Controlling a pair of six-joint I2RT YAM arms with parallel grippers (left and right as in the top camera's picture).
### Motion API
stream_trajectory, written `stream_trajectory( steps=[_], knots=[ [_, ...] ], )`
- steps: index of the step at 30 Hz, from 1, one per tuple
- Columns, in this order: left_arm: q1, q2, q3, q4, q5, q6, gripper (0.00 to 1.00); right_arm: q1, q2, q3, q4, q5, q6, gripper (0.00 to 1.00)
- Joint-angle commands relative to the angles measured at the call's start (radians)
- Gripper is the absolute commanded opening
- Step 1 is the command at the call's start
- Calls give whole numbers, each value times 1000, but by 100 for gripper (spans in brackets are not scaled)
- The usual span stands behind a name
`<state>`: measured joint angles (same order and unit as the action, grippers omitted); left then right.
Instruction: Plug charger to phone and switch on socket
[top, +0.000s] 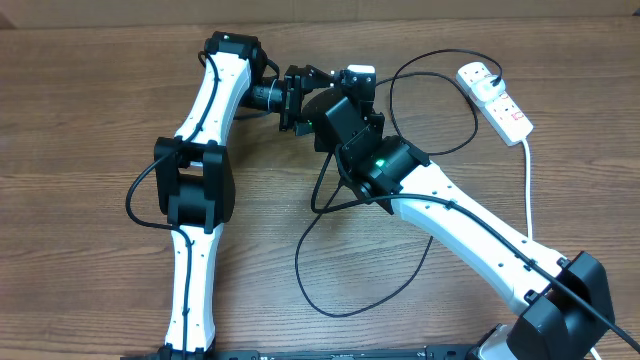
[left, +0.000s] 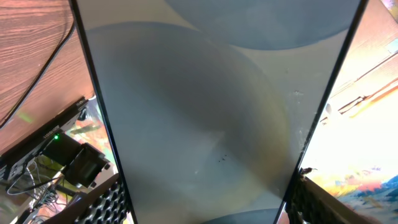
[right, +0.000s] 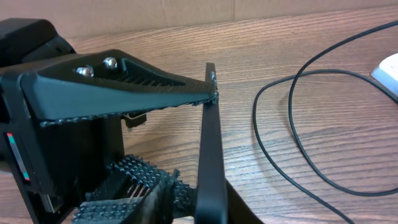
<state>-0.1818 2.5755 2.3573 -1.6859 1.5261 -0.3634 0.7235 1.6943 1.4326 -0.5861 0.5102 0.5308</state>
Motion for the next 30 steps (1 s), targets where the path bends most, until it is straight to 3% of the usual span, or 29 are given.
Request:
stream_trajectory(
  steps=[1, 5, 9, 17, 30],
  knots=[
    [-3, 5, 28, 0, 38, 27, 66, 3, 2, 21, 5, -6, 0, 14],
    [-3, 5, 28, 0, 38, 27, 66, 3, 2, 21, 0, -6, 0, 13],
    [-3, 5, 28, 0, 38, 27, 66, 3, 2, 21, -3, -6, 0, 4],
    [-3, 5, 28, 23, 37, 27, 68, 3, 2, 21, -5, -6, 1, 4],
    [5, 5, 28, 72, 34, 7, 73, 0, -78, 23, 34, 110, 327, 4]
  ],
)
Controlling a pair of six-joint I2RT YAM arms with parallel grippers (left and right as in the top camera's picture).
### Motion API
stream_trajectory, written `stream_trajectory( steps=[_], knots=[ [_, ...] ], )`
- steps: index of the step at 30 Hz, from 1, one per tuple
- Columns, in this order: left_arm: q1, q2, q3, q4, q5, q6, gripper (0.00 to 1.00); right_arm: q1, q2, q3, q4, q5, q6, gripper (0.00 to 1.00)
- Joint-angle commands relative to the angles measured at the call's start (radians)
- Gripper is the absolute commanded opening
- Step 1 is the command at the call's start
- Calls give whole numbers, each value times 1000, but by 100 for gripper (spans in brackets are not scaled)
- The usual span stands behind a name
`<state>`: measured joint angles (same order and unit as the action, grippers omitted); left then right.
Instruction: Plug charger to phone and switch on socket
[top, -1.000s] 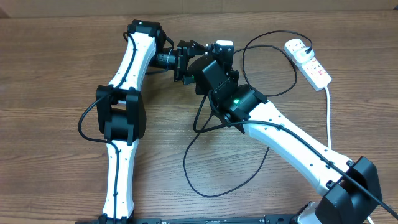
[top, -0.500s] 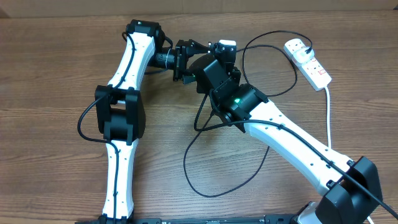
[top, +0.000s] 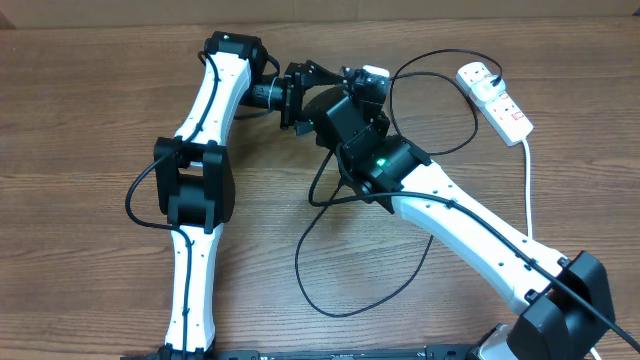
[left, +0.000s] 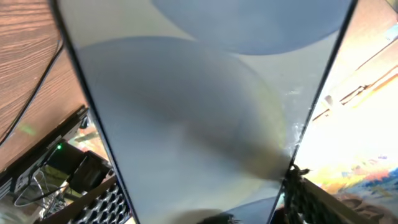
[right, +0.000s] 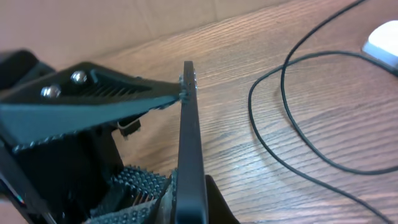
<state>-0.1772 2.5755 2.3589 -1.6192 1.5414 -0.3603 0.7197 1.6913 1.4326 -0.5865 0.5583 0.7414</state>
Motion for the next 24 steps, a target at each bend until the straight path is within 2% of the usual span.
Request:
stream_trajectory(
  steps=[1, 5, 8, 11, 15, 18, 24],
  knots=[
    [0, 5, 26, 5, 19, 4, 73, 4, -82, 23, 39, 62, 139, 4],
    [0, 5, 26, 5, 19, 2, 73, 3, -104, 23, 35, 62, 346, 4],
    [1, 5, 26, 5, 20, -48, 71, 3, -105, 23, 21, 61, 520, 4],
    [0, 5, 26, 5, 22, -98, 64, 3, -105, 23, -35, 58, 760, 4],
    [0, 5, 26, 5, 23, -116, 63, 3, -105, 22, -98, -3, 1066, 4],
    [0, 5, 26, 5, 23, -120, 63, 3, -105, 22, -100, -54, 1176, 4],
    [0, 5, 26, 5, 23, -120, 63, 3, -105, 22, -97, -109, 1250, 4]
  ],
)
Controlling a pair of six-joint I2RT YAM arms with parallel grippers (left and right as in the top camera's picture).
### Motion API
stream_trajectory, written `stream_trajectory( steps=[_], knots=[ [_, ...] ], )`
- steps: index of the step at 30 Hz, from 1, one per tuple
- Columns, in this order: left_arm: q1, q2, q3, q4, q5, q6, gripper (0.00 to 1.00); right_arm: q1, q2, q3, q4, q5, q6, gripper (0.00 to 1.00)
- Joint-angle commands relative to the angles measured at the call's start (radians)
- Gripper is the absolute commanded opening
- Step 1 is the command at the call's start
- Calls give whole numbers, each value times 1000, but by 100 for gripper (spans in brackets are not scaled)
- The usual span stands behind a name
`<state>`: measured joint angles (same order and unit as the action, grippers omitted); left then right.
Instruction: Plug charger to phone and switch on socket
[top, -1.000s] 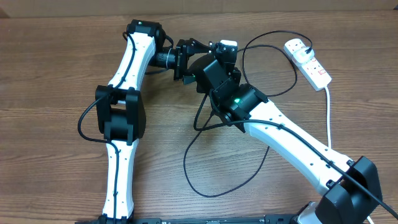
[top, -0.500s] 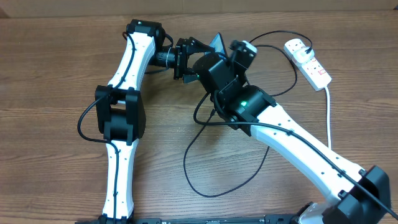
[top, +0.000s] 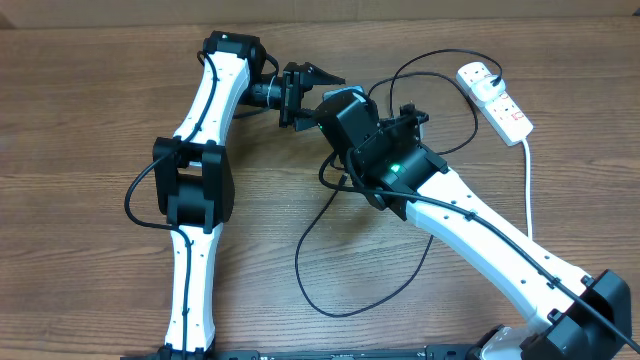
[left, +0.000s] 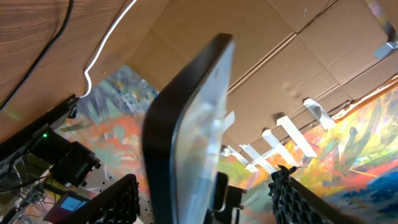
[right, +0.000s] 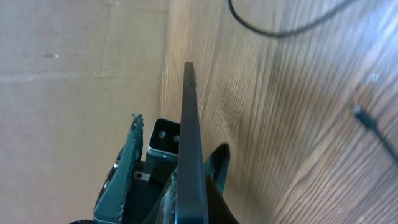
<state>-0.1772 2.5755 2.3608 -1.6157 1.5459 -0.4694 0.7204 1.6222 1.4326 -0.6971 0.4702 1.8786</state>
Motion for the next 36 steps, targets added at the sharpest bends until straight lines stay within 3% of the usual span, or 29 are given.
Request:
stream_trajectory(
  steps=[1, 8, 27, 36],
  knots=[
    [0, 5, 24, 1, 19, -11, 59, 2, -35, 22, 14, -28, 120, 4],
    [-1, 5, 24, -22, 35, -34, 48, 2, -35, 22, 13, -74, 195, 6],
    [-1, 5, 24, -75, 35, -32, 26, 2, 7, 21, 50, -47, 227, 7],
    [-1, 5, 24, -75, 35, -33, 26, 2, 7, 21, 68, -72, 228, 7]
  ],
)
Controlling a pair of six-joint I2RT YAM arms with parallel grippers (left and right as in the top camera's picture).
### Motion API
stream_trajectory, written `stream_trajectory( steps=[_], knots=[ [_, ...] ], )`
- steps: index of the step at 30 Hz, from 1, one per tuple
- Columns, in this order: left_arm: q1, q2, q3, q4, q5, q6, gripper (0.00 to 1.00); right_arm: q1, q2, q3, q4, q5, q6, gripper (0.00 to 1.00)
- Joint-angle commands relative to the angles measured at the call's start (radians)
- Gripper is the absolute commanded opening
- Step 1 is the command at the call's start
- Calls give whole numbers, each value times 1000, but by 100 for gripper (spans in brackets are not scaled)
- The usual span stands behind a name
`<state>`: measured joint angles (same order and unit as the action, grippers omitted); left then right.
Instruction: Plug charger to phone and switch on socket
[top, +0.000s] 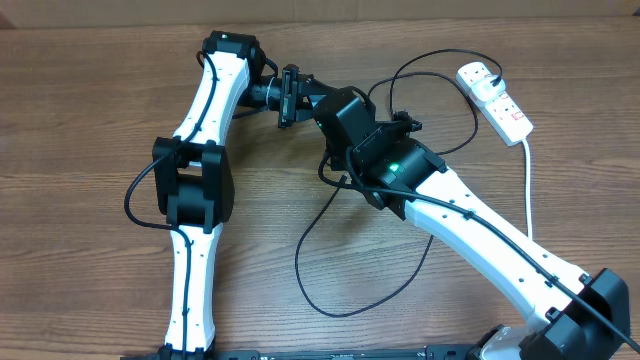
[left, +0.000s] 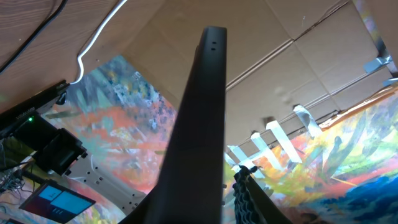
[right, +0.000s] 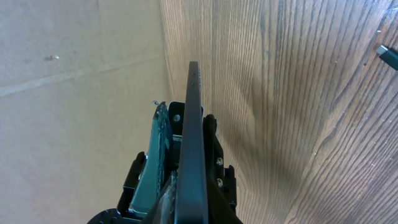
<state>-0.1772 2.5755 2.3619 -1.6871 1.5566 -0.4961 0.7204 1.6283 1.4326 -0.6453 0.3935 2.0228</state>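
Note:
The phone shows edge-on as a thin dark slab, held above the table between both grippers. My right gripper is shut on its near end. My left gripper is shut on the far end, and its fingers lie against the phone's flat sides. In the left wrist view the phone rises edge-on beside one ridged finger. The charger's black cable loops over the table, with its loose connector lying on the wood. The white socket strip lies at the far right, the charger plug in it.
The cable's loops spread under and around my right arm, reaching from the socket strip to the table's middle. A white lead runs from the strip towards the front right. A cardboard wall stands behind the table.
My left gripper's fingers were spread wide around the phone; now they are shut on its flat sides. The phone has turned fully edge-on to the left wrist camera. My right gripper still holds it.
At first the phone's flat face filled the left wrist view between the left fingers, with my right fingers at its edge. Then my right gripper held the phone turned over, and the left fingers stood open. Now both grippers grip it edge-on.

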Motion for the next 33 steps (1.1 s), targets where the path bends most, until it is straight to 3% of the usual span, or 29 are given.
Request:
stream_trajectory(
  steps=[1, 14, 18, 23, 27, 33],
  knots=[
    [-1, 5, 23, -3, 24, -6, 25, 2, 1, 21, 15, 5, 83, 7],
    [-1, 5, 23, -3, 24, -6, 4, 2, 1, 21, 12, 5, 83, 10],
    [-1, 5, 23, -3, 24, -6, 4, 2, 1, 21, 12, 3, 65, 24],
    [-1, 5, 23, -1, 22, 2, 4, 2, -3, 22, 32, -2, -56, 51],
    [5, 5, 23, 32, -3, 30, 4, -10, -42, 22, 43, 18, -208, 60],
    [19, 5, 23, 82, -153, 62, 4, -38, -175, 22, 41, 24, -568, 85]
  ],
)
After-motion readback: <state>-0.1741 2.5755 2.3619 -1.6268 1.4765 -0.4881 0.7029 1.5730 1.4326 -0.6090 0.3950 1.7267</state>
